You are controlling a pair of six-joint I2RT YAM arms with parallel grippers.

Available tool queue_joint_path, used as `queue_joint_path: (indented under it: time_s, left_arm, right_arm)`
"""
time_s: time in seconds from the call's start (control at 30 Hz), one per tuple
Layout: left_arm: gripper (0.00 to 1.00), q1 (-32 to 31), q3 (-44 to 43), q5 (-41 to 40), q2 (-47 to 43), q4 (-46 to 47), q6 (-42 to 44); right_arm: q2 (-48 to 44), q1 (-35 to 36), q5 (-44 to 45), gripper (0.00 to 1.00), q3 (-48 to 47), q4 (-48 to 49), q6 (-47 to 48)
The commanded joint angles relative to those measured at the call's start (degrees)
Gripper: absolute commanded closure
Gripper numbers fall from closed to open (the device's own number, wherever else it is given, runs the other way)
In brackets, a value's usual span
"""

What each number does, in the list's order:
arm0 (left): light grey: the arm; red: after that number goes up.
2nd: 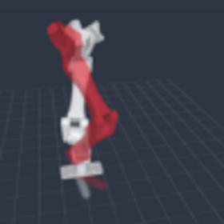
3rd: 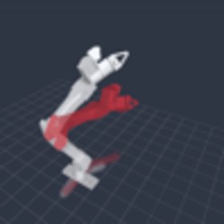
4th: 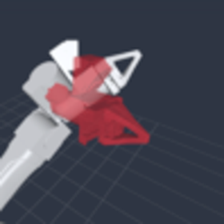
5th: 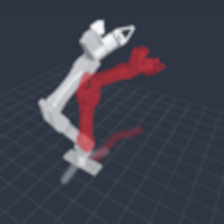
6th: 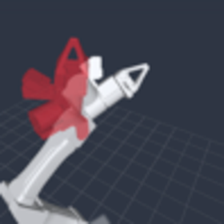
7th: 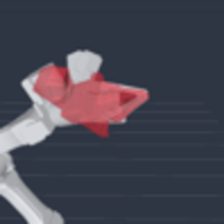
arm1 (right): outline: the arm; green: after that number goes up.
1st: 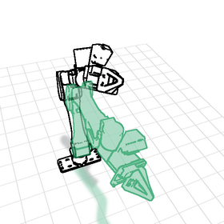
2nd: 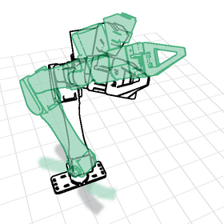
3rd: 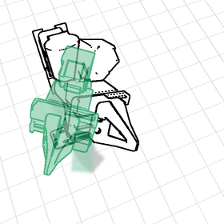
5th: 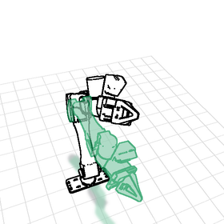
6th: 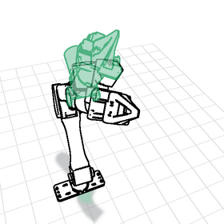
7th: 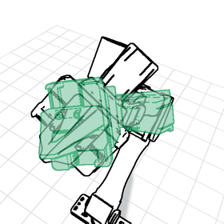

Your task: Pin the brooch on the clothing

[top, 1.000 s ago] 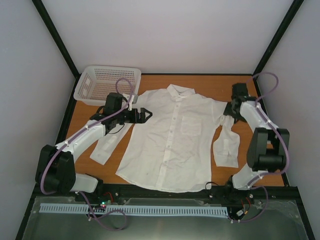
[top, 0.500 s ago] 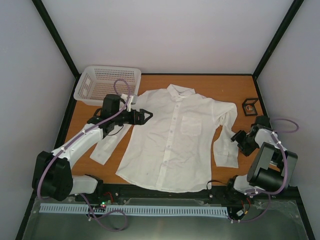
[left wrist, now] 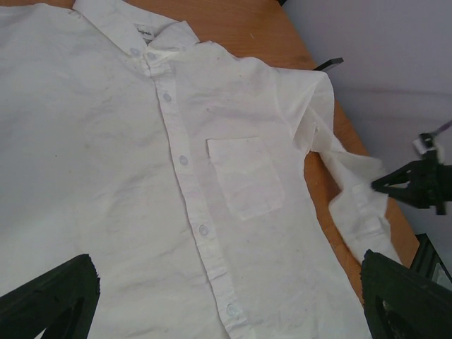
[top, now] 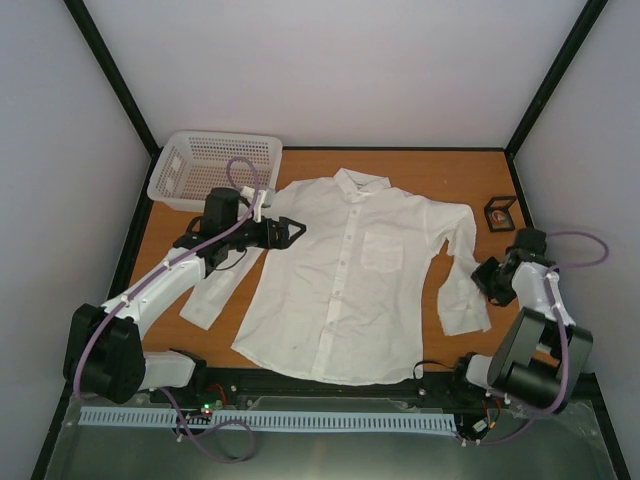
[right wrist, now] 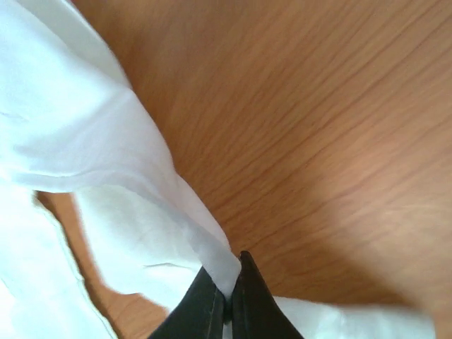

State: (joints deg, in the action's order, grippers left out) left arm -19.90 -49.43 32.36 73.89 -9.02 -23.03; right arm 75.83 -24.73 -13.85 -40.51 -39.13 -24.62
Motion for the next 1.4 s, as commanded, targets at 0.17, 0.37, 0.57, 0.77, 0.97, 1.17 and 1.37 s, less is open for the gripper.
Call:
queue_joint_path:
  time_s: [0.17,0.37,0.57,0.77,0.97,1.17,1.37]
  left_arm:
    - [0.00,1.18,-0.14,0.55,-0.95,0.88,-0.19]
    - [0.00,1.27,-0.11,0.65,-0.63,0.94,-0.26]
    - [0.00,1.57,-0.12,0.41,-0.55,0.82,-0.03]
    - [0.00,1.77,-0.25,0.89,-0.15,0.99,-0.11]
    - [0.00,1.80,-0.23,0.24,-0.31,0.71,0.13]
    - [0.00,1.79,-0.15,0.04,-0.47,0.58,0.26]
    - [0.00,1.80,0.10,1.17,-0.08,1.21,-0.09]
  right_arm:
    - [-9.66,5.34,32.24,0.97,-15.71,-18.25,-2.02]
    - [-6.67,29.14,41.91,0.97,-14.59,-26.58,-14.59]
    - [-3.82,62.77,14.07,0.40,-11.70,-13.95,-21.07]
    - [-14.24,48.76,9.60,0.31,-10.95,-11.41,-14.67]
    - [-14.43,27.46,14.02,0.34,-8.37,-13.05,-8.77]
    - [-6.99,20.27,12.32,0.48,-4.13,-8.70,-6.18]
    - [2.76,19.57,10.29,0.54,-2.23,-2.55,-5.24]
